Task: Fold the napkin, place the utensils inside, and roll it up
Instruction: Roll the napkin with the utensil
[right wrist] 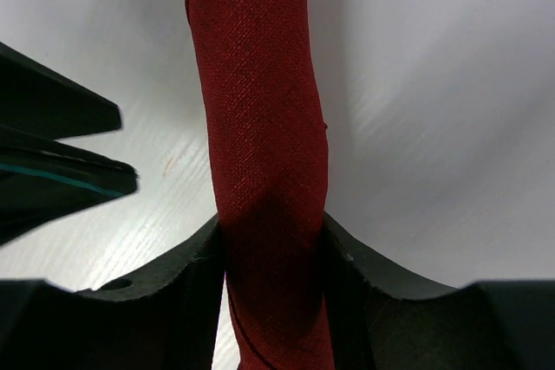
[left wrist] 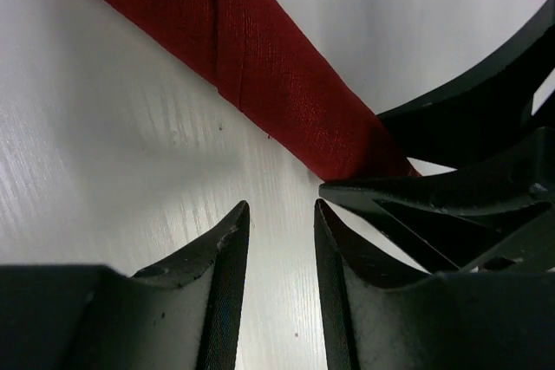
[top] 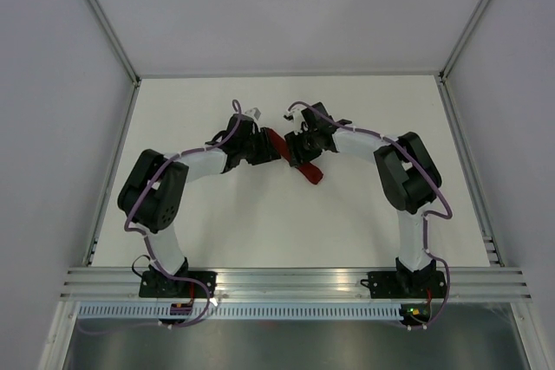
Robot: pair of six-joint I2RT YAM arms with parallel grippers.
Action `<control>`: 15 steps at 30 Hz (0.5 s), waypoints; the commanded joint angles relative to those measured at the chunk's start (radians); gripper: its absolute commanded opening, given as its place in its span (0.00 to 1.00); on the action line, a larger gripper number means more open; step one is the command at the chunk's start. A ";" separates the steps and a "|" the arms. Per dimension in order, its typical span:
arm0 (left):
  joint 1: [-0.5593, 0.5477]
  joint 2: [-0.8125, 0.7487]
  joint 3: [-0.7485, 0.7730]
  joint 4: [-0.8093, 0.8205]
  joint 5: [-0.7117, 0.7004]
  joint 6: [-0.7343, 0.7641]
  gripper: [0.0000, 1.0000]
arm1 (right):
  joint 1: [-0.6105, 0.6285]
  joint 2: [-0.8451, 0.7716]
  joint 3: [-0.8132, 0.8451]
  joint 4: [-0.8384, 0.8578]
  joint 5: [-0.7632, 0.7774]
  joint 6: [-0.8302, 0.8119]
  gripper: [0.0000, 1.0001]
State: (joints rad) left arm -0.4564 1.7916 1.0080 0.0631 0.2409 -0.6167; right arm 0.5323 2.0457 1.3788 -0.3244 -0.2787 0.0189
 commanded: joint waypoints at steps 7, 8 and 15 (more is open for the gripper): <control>-0.015 0.092 0.093 0.084 -0.114 -0.124 0.40 | 0.000 0.108 0.003 -0.050 -0.082 0.182 0.51; -0.016 0.098 0.099 0.084 -0.120 -0.126 0.40 | 0.000 0.113 0.003 -0.048 -0.091 0.187 0.51; -0.018 0.158 0.176 0.043 -0.107 -0.114 0.40 | -0.002 0.119 0.005 -0.053 -0.140 0.197 0.53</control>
State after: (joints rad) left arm -0.4728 1.9278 1.1309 0.0990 0.1486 -0.6926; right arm 0.5220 2.0922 1.4082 -0.2638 -0.4042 0.1818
